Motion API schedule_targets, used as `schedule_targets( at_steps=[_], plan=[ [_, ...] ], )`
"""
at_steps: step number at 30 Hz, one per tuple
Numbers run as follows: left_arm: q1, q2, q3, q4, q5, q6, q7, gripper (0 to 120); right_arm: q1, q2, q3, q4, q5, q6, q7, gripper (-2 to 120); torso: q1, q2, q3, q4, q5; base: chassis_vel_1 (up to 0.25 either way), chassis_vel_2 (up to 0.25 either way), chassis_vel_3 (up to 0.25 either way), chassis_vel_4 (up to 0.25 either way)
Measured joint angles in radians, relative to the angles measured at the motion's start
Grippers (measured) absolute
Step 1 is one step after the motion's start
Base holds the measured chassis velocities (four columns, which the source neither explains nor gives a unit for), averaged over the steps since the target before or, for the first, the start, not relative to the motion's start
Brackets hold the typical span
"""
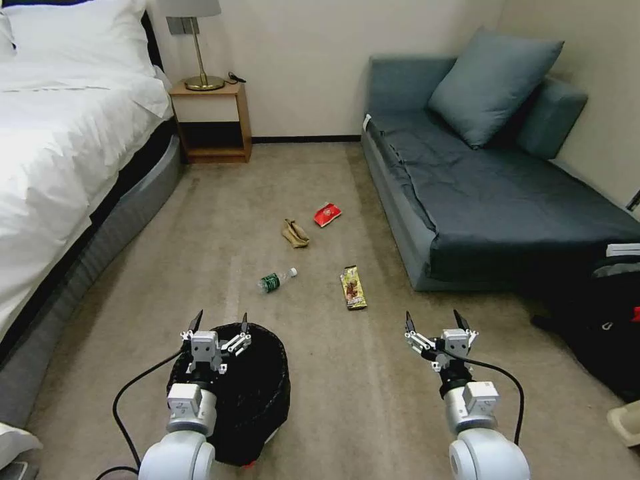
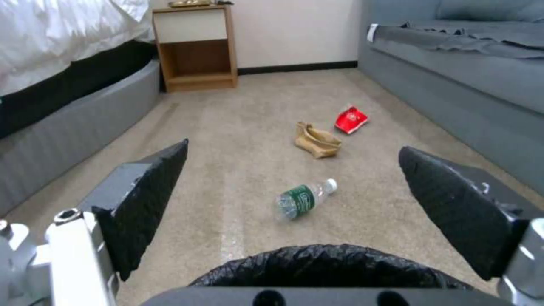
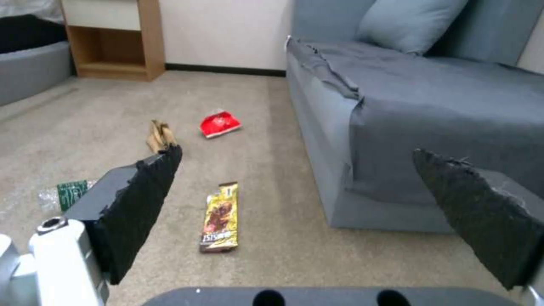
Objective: Pick up the trash bin, then pick up the garbage on the floor and place it into the trash bin.
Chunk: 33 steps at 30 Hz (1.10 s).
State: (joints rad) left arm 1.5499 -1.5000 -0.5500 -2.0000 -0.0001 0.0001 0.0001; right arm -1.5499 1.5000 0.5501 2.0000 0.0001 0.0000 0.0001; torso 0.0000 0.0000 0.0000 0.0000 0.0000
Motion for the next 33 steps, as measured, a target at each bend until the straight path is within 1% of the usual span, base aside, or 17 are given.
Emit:
schedule_targets(
  at_steps=[33],
  plan=[
    [0.000, 0.000, 0.000, 0.000, 0.000, 0.000, 0.000, 100, 0.000, 0.000, 0.000, 0.000, 0.000, 0.000, 0.000, 100, 0.000, 0.000, 0.000, 0.0000, 0.0000, 0.000, 0.000, 0.000, 0.000]
  ],
)
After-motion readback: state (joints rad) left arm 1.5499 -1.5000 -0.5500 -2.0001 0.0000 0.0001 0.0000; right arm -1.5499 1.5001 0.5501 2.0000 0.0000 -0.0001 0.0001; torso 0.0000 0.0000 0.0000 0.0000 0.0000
